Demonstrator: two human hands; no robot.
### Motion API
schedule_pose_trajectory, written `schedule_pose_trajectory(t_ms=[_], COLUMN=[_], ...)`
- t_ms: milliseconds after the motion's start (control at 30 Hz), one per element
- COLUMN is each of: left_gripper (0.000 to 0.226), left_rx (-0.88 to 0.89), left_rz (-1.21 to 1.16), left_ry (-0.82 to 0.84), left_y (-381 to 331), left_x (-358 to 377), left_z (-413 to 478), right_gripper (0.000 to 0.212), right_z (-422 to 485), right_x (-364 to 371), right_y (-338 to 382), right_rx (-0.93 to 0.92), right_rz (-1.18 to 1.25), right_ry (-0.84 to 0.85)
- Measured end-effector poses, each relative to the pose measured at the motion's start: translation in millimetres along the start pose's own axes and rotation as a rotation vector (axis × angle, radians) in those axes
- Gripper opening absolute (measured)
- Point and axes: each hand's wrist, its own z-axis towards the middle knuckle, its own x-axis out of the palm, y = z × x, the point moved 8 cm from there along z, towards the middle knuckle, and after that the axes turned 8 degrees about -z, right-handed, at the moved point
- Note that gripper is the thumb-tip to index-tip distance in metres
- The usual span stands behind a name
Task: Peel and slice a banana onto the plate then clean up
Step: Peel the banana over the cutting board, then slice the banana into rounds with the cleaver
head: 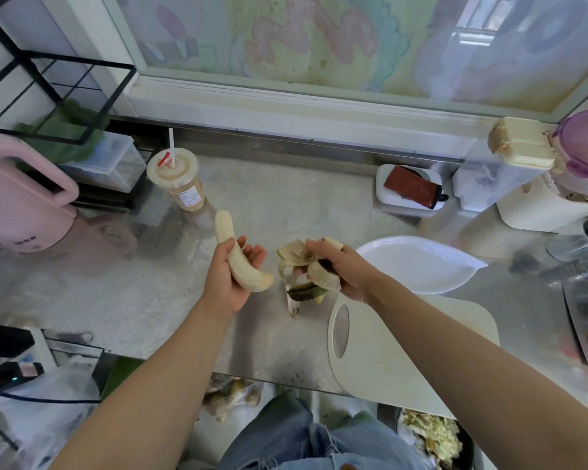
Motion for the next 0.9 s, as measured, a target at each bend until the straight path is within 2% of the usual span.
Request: schedule_pose_trajectory(t_ms=[167, 267, 333, 400, 467, 533, 600, 700, 767, 833, 900], left_gripper=[0.016, 0.014, 0.013, 0.013, 0.012, 0.010, 0.009, 0.014, 0.020, 0.024, 0.023], left_rx=[0.096, 0.147, 0.161, 0.162, 0.144, 0.112, 0.077, 0.009, -0.038, -0.072, -0.083], left_rz=[0.016, 0.002, 0.007, 0.012, 0.031, 0.080, 0.169, 0.280, 0.316, 0.397, 0.555], left_ry=[-0.061, -0.089, -0.107, -0.127, -0.141, -0.147, -0.150, -0.116, -0.083, -0.058, -0.025], left_y=[-18, -28, -31, -30, -27, -22, -16, -3, 9, 23, 38], left_x=[-10, -17, -24, -31, -38, -43, -44, -37, -30, -23, -14], left_z=[-5, -6, -6, -5, -4, -3, -2, -1, -1, -1, -2], right_gripper=[0.033, 0.029, 0.031, 0.037, 0.047, 0.052, 0.051, 0.037, 0.043, 0.048, 0.044], right_z=[7, 13, 18, 23, 19, 11, 6, 1, -5, -15, -26], right_x=[25, 19, 14, 6, -4, -15, -19, -7, -6, -19, -38], right_y=[49, 48, 21, -27, -69, -87, -84, -62, -53, -47, -44], right_rx=[-0.148, -0.148, -0.044, 0.154, 0.314, 0.351, 0.298, 0.167, 0.121, 0.110, 0.067], right_rz=[0.135, 0.214, 0.183, 0.159, 0.053, -0.109, -0.258, -0.440, -0.640, -0.777, -0.710], right_ry=[0.027, -0.022, -0.057, -0.123, -0.240, -0.345, -0.397, -0.288, -0.250, -0.305, -0.406])
